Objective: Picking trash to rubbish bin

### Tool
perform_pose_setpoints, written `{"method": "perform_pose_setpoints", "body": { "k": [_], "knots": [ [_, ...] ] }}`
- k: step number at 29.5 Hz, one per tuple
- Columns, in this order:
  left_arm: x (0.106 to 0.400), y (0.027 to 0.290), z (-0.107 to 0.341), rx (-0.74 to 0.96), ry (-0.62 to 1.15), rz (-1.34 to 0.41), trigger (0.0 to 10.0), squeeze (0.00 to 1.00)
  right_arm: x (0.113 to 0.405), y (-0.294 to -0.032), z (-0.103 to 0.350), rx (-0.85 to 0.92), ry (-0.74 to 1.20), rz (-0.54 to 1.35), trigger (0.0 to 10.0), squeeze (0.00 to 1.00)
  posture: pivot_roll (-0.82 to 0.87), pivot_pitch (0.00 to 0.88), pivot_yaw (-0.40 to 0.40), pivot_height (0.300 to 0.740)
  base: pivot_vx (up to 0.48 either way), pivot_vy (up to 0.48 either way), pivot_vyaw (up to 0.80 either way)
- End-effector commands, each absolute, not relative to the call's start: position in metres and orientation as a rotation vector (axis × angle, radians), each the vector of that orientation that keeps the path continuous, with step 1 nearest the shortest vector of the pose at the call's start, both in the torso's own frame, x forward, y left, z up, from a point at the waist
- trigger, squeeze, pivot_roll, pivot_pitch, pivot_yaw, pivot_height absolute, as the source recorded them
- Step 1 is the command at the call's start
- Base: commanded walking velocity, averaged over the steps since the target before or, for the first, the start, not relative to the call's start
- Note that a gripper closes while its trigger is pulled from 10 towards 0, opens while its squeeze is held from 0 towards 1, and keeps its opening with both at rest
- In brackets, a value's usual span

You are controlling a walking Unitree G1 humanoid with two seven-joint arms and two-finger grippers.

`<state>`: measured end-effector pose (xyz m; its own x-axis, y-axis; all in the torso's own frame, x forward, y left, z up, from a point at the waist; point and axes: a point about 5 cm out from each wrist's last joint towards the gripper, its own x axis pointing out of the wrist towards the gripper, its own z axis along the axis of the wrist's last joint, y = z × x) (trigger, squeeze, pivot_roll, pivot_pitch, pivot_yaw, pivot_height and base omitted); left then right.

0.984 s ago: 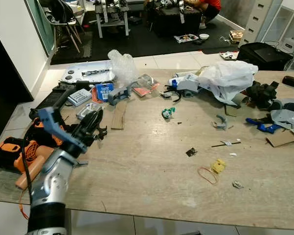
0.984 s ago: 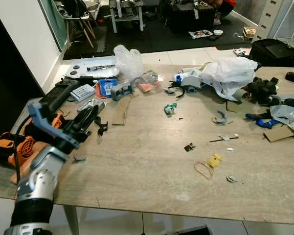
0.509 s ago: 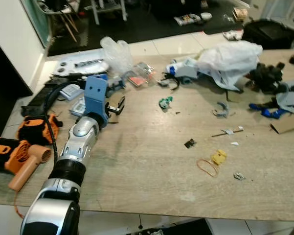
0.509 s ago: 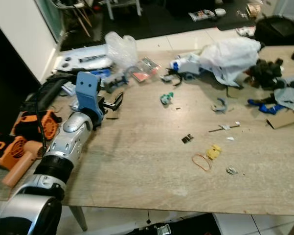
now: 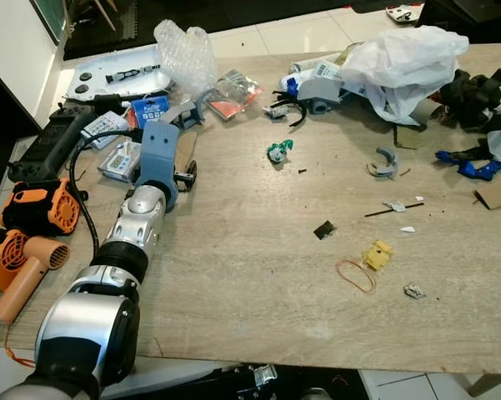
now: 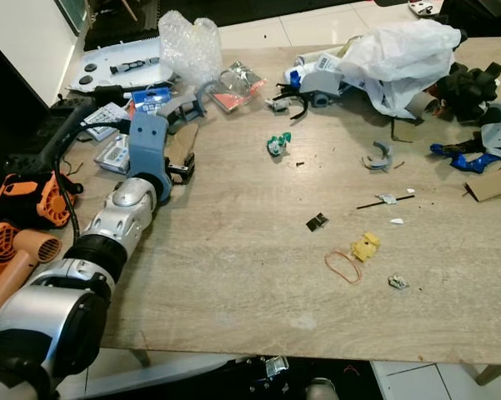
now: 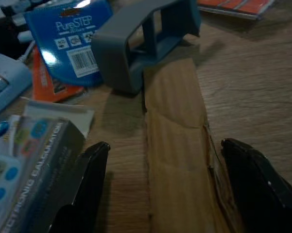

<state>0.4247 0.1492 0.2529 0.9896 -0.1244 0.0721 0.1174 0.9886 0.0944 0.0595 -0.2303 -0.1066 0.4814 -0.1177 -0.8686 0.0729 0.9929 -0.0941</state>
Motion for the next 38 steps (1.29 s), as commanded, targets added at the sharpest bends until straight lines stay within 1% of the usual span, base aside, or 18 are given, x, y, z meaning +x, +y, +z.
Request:
{"method": "perform_pose_setpoints", "body": {
  "k": [1,5,6,7,8,14,23,28,31,32,33,34,35,36,37,38],
  "knots": [
    [0.423,0.146,0.226,0.083,0.039,-0.148,10.0,0.0,0.043,-0.228,-0.109,-0.036,1.1,-0.117,10.0,0.0,-0.37,0.493,0.148,0.74,0.0,0.0,0.0],
    [0.422,0.144,0.218,0.067,0.098,-0.182,10.0,0.0,0.045,-0.229,-0.109,-0.041,1.092,-0.115,10.0,0.0,-0.38,0.49,0.149,0.74,0.0,0.0,0.0],
    [0.421,0.143,0.213,0.07,0.135,-0.201,9.5,0.0,0.047,-0.229,-0.108,-0.042,1.088,-0.115,10.0,0.0,-0.38,0.489,0.149,0.74,0.0,0.0,0.0],
    [0.42,0.143,0.21,0.073,0.158,-0.211,9.5,0.0,0.047,-0.229,-0.108,-0.043,1.085,-0.115,10.0,0.0,-0.38,0.489,0.149,0.74,0.0,0.0,0.0],
    [0.419,0.143,0.205,0.078,0.191,-0.22,0.0,0.0,0.048,-0.229,-0.108,-0.043,1.083,-0.116,10.0,0.0,-0.37,0.486,0.151,0.74,0.0,0.0,0.0],
    [0.417,0.148,0.194,0.107,0.255,-0.219,0.0,0.0,0.051,-0.23,-0.108,-0.042,1.079,-0.126,10.0,0.0,-0.38,0.469,0.156,0.74,0.0,0.0,0.0],
    [0.417,0.151,0.195,0.118,0.26,-0.219,0.0,0.0,0.058,-0.231,-0.107,-0.042,1.072,-0.133,10.0,0.0,-0.37,0.45,0.159,0.74,0.0,0.0,0.0],
    [0.415,0.151,0.19,0.115,0.271,-0.242,0.0,0.0,0.067,-0.232,-0.106,-0.042,1.063,-0.138,10.0,0.0,-0.37,0.422,0.158,0.74,0.0,0.0,0.0],
    [0.414,0.142,0.191,0.023,0.24,-0.336,0.0,0.0,0.077,-0.232,-0.105,-0.042,1.057,-0.14,10.0,0.0,-0.36,0.391,0.158,0.74,0.0,0.0,0.0],
    [0.414,0.142,0.191,0.023,0.24,-0.336,0.0,0.0,0.077,-0.232,-0.105,-0.042,1.057,-0.14,10.0,0.0,-0.36,0.391,0.158,0.74,0.0,0.0,0.0],
    [0.414,0.135,0.195,-0.049,0.209,-0.411,0.0,0.0,0.079,-0.232,-0.105,-0.043,1.055,-0.14,10.0,0.0,-0.36,0.38,0.158,0.74,0.0,0.0,0.0],
    [0.412,0.125,0.207,-0.152,0.128,-0.56,0.0,0.0,0.083,-0.232,-0.105,-0.043,1.053,-0.141,10.0,0.0,-0.36,0.363,0.157,0.74,0.0,0.0,0.0],
    [0.412,0.125,0.207,-0.152,0.128,-0.56,0.0,0.0,0.083,-0.232,-0.105,-0.043,1.053,-0.141,10.0,0.0,-0.36,0.363,0.157,0.74,0.0,0.0,0.0],
    [0.41,0.119,0.218,-0.229,0.053,-0.682,0.0,0.0,0.088,-0.232,-0.104,-0.043,1.052,-0.141,10.0,0.0,-0.35,0.344,0.154,0.74,0.0,0.0,0.0],
    [0.408,0.117,0.224,-0.286,0.013,-0.749,0.0,0.0,0.091,-0.232,-0.104,-0.044,1.053,-0.141,10.0,0.0,-0.34,0.329,0.153,0.74,0.0,0.0,0.0],
    [0.408,0.117,0.224,-0.286,0.013,-0.749,0.0,0.0,0.091,-0.232,-0.104,-0.044,1.053,-0.141,10.0,0.0,-0.34,0.329,0.153,0.74,0.0,0.0,0.0]
  ]
}}
